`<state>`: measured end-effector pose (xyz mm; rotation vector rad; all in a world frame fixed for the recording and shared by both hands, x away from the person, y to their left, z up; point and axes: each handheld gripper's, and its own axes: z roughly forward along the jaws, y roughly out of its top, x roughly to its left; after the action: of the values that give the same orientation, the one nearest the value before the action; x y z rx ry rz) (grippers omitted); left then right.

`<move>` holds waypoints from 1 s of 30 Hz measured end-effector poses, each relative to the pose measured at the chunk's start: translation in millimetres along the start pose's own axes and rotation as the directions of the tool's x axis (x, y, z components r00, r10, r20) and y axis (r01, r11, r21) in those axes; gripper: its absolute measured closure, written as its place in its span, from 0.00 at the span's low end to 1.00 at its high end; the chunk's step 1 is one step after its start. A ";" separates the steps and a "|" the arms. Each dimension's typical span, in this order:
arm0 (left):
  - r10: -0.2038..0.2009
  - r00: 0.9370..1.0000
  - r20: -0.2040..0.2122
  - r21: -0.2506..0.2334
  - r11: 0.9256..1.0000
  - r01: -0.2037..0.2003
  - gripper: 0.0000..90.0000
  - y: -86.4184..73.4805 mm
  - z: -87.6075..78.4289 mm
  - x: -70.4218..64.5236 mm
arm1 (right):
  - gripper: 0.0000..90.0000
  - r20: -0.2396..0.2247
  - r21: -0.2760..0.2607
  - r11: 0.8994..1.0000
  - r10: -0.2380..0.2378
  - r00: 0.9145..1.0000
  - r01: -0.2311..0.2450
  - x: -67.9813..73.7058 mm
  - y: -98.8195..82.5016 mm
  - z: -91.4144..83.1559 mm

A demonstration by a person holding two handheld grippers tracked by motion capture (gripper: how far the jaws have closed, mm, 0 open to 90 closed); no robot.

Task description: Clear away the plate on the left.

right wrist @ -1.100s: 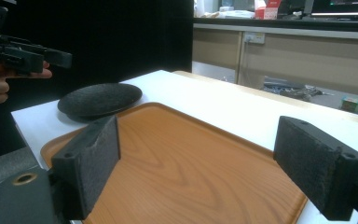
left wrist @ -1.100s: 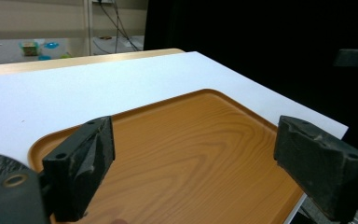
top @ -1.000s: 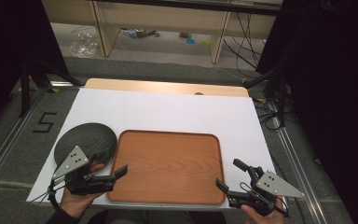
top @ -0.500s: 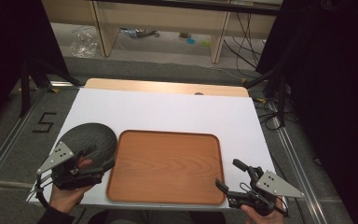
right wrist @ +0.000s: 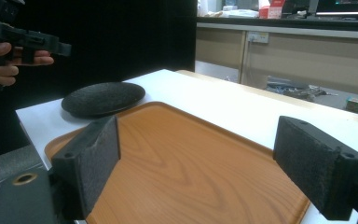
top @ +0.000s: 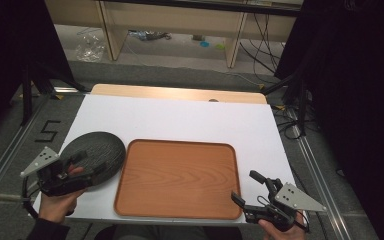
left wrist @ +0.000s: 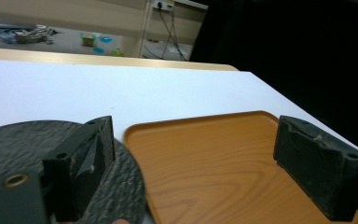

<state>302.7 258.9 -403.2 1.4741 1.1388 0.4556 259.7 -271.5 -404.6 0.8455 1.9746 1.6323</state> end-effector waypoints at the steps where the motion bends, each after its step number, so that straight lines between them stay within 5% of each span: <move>1: 0.000 1.000 0.000 0.000 1.000 0.000 0.14 0.0 0.0 0.0 | 0.18 0.000 0.000 1.000 0.000 1.000 0.000 0.0 0.0 0.0; 7: -0.075 0.995 -0.070 0.001 0.997 0.075 0.14 1.0 -4.5 22.7 | 0.18 0.004 0.007 1.000 -0.005 1.000 0.005 0.1 0.1 -0.3; 14: -0.157 0.977 -0.142 0.037 0.986 0.164 0.14 0.5 -10.0 50.1 | 0.18 0.010 0.010 1.000 -0.004 1.000 0.004 0.1 0.6 -1.1; 15: -0.182 0.970 -0.161 0.051 0.980 0.192 0.14 0.0 -11.2 57.3 | 0.18 -0.001 -0.005 1.000 0.003 1.000 -0.003 0.4 -0.2 0.2; 17: -0.189 0.967 -0.171 0.059 0.978 0.201 0.14 -0.6 -11.8 60.8 | 0.18 0.002 0.004 1.000 -0.002 1.000 0.002 0.4 0.2 -0.6; 22: -0.246 0.941 -0.234 0.098 0.957 0.274 0.15 -4.6 -14.9 83.2 | 0.18 0.010 -0.005 1.000 -0.005 1.000 0.005 0.3 0.5 -0.6; 24: -0.256 0.937 -0.236 0.097 0.954 0.285 0.16 -5.7 -15.4 86.5 | 0.18 0.003 0.008 1.000 -0.004 1.000 0.004 0.1 0.4 -0.9; 25: -0.279 0.922 -0.267 0.115 0.941 0.318 0.16 -7.4 -16.8 91.6 | 0.18 0.000 0.005 1.000 -0.004 1.000 0.004 0.1 0.4 -0.7; 30: -0.307 0.910 -0.278 0.148 0.923 0.357 0.16 -14.9 -14.4 103.7 | 0.18 -0.001 0.013 1.000 -0.002 1.000 0.002 0.7 0.7 -1.0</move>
<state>332.2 351.2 -445.6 1.3744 1.6456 0.3002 258.6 -271.6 -403.7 0.8471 1.9874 1.6205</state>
